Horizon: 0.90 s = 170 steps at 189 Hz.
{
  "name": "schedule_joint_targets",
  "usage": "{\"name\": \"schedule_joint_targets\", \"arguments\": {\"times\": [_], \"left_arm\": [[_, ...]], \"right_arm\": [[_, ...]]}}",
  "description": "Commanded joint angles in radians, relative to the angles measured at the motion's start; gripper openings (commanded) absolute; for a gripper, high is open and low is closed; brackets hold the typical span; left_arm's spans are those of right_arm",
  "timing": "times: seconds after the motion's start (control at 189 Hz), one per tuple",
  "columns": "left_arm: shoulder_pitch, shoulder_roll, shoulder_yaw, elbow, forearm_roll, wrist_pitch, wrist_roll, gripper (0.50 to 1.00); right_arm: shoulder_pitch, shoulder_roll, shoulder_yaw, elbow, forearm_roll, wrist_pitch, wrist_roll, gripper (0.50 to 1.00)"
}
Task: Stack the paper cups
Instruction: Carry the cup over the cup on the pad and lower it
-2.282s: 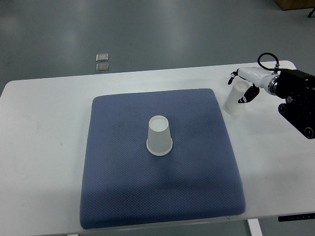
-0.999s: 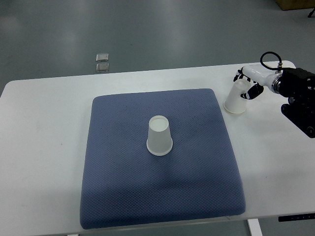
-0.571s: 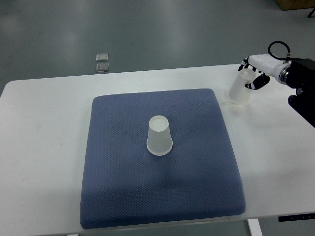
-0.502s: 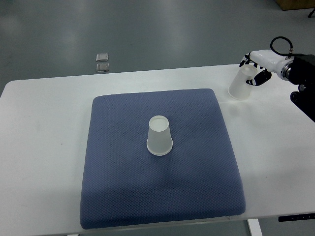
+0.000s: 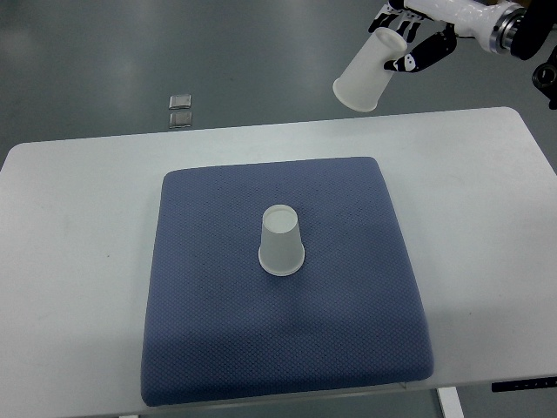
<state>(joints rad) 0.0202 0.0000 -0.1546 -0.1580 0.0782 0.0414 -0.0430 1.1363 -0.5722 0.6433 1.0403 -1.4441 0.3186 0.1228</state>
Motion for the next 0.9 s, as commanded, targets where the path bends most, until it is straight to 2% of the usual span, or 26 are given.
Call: {"name": "schedule_joint_targets", "arguments": {"times": [0.0, 0.19, 0.423, 0.893], "left_arm": [[0.0, 0.0, 0.0, 0.0, 0.0, 0.0, 0.0, 1.0], [0.0, 0.0, 0.0, 0.0, 0.0, 0.0, 0.0, 1.0], [0.0, 0.0, 0.0, 0.0, 0.0, 0.0, 0.0, 1.0], [0.0, 0.0, 0.001, 0.0, 0.0, 0.0, 0.0, 1.0]], "right_arm": [[0.006, -0.002, 0.002, 0.063, 0.054, 0.062, 0.003, 0.5], [0.0, 0.021, 0.001, 0.175, 0.105, 0.126, -0.003, 0.5], [-0.001, 0.072, -0.005, 0.254, 0.105, 0.214, -0.008, 0.5], [-0.023, 0.117, -0.037, 0.333, -0.075, 0.215, -0.02, 0.5]]}}
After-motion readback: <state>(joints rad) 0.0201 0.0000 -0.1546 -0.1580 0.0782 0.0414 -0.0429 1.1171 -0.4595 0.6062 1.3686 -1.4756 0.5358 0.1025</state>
